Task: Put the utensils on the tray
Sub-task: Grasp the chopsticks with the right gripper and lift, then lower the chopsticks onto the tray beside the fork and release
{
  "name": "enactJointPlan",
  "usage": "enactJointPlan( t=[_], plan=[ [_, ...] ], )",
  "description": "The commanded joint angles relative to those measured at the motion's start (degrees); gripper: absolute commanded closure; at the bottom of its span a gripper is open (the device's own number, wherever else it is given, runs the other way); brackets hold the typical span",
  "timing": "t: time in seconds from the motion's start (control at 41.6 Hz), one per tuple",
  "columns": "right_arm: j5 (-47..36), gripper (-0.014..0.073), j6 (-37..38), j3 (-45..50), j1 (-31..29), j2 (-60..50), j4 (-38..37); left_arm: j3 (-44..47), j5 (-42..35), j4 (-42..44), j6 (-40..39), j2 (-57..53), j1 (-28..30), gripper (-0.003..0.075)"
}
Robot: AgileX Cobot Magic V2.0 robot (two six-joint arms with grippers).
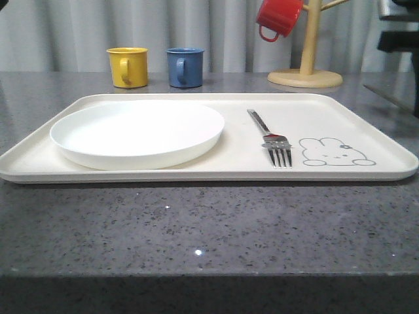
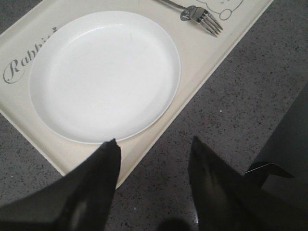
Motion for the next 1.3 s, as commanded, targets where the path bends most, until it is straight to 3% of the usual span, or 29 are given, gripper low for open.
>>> enactJointPlan(
  t=[0.0, 0.144, 0.264, 0.577, 0.817, 1.033, 1.273],
  plan=[
    [6.34, 0.0536, -0.9, -2.71, 3.32, -4.0, 6.08, -1.48, -3.55, -1.39, -0.33, -0.68, -0.38, 0.0382],
    [5.18, 0.0536, -0.44, -2.98, 8.48, -3.46, 10.66, -1.48, -3.82, -1.39, -0.33, -0.68, -0.38, 0.0382],
    [3.34, 0.0536, 4.78, -2.98, 11.22, -1.95, 12.17, -1.48, -3.91, -1.39, -0.33, -0.68, -0.38, 0.0382],
    [0.44, 0.053, 13.24, -2.98, 12.72, 3.2, 12.56, -1.48, -4.39, -1.41, -0.33, -0.68, -0.38, 0.0382],
    [0.3, 0.0328, 12.66, -3.03, 12.72, 3.21, 11.28, -1.48, -4.42, -1.41, -0.33, -0.68, -0.38, 0.0382],
    [0.93, 0.0316, 5.1, -3.03, 12.72, -3.2, 6.39, -1.48, -4.51, -1.41, -0.33, -0.68, -0.38, 0.0382],
    [4.22, 0.0316, 2.97, -3.03, 12.52, -13.22, -9.49, -1.48, -4.51, -1.41, -0.33, -0.68, -0.38, 0.0382]
  ],
)
